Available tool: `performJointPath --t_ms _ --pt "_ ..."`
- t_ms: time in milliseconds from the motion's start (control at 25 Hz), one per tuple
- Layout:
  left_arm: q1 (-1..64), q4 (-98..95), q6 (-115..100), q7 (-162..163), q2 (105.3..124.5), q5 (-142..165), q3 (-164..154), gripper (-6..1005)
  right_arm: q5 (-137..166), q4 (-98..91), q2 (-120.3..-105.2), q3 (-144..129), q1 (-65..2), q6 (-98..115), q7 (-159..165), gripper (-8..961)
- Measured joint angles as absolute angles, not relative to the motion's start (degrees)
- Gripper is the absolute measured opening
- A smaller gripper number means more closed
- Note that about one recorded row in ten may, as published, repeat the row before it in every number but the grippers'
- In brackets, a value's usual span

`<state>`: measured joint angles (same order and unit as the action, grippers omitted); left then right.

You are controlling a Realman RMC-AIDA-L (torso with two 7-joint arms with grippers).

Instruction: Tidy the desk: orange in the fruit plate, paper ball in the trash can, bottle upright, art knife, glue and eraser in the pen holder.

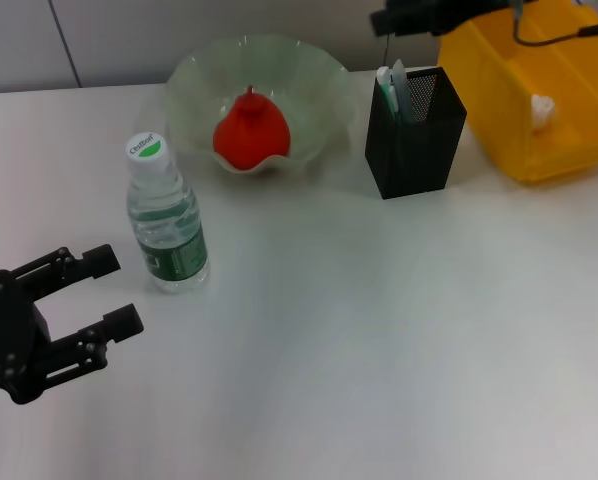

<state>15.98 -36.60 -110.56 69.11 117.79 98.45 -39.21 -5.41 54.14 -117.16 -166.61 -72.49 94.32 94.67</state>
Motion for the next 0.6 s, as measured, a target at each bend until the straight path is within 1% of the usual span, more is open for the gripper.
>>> performJointPath --t_ms 80,120,160,200,280,320,400,480,520,600 --pt "15.99 -36.73 -110.79 69.37 117.75 98.39 -39.07 731 -4.38 54.43 -117.19 -166.64 -73.94 98.3 95.69 334" --pt "16.0 -36.9 -110.87 69.69 117.7 98.37 -39.01 731 -3.92 54.68 -117.44 -166.65 -74.42 100.1 95.76 339" --pt "16.0 -36.98 -110.89 69.98 117.64 98.37 -39.0 731 -3.44 55.4 -118.22 -166.65 -74.98 103.69 95.71 343" --pt "16.0 -37.11 -110.93 70.5 117.53 98.36 -38.97 731 -3.44 55.4 -118.22 -166.65 -74.98 103.69 95.71 363" --pt "16.0 -37.11 -110.93 70.5 117.53 98.36 -38.97 731 -3.66 55.92 -118.97 -166.64 -74.69 107.62 94.75 402" --pt "16.0 -37.17 -110.95 70.96 117.38 98.35 -38.97 731 -4.76 55.96 -119.22 -166.57 -73.53 111.07 94.0 421" --pt "16.0 -37.62 -111.05 72.2 116.45 98.54 -38.94 731 -5.58 55.96 -119.27 -166.54 -72.6 112.92 93.69 460" --pt "16.0 -37.71 -111.06 72.21 116.33 98.58 -38.96 731 -7.58 56.36 -119.31 -166.53 -70.69 116.84 92.92 499" --pt "16.08 -38.03 -111.17 72.28 115.8 98.68 -39.25 731 -9.65 57.84 -119.36 -166.52 -68.52 121.76 91.68 518" --pt "16.7 -38.07 -111.86 72.61 115.33 99.12 -40.45 731 -9.65 57.84 -119.36 -166.52 -68.52 121.76 91.68 557"
